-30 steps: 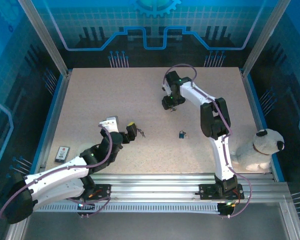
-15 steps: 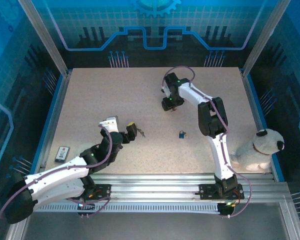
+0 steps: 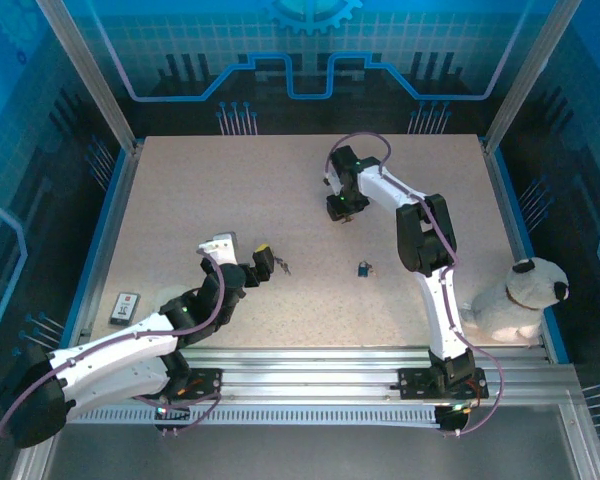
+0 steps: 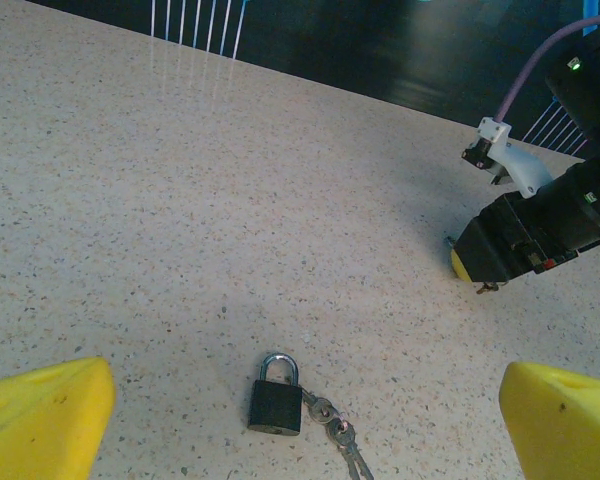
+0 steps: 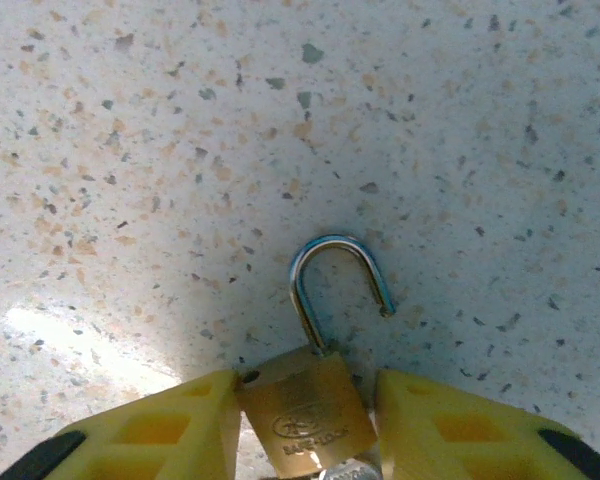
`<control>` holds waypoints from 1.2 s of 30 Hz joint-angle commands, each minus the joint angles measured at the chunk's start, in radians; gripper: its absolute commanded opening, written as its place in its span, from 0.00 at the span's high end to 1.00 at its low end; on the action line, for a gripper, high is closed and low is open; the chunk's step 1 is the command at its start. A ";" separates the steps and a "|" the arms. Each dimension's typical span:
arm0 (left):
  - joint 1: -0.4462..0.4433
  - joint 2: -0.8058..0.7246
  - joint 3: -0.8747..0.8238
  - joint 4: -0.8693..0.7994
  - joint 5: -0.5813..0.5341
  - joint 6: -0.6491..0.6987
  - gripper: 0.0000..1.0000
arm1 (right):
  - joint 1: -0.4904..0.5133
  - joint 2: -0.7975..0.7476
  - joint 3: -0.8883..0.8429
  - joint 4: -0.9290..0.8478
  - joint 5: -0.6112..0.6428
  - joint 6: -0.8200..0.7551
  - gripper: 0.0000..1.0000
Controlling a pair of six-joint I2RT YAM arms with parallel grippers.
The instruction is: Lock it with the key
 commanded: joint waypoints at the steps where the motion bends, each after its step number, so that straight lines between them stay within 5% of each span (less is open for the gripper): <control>1: -0.001 -0.003 -0.008 0.022 -0.027 0.013 0.01 | 0.005 -0.005 -0.038 -0.036 -0.030 0.011 0.66; 7: -0.001 0.000 -0.008 0.022 -0.025 0.013 0.01 | 0.010 -0.012 -0.039 -0.046 -0.034 0.018 0.70; 18: -0.001 0.000 -0.006 0.019 -0.022 0.013 0.01 | 0.015 0.005 -0.039 -0.061 0.001 0.026 0.63; 27: -0.001 -0.001 -0.004 0.017 -0.021 0.013 0.01 | 0.014 0.004 -0.065 -0.052 0.013 0.039 0.80; 36: -0.001 0.001 -0.006 0.019 -0.022 0.013 0.01 | 0.035 -0.141 -0.182 0.030 -0.057 0.073 0.85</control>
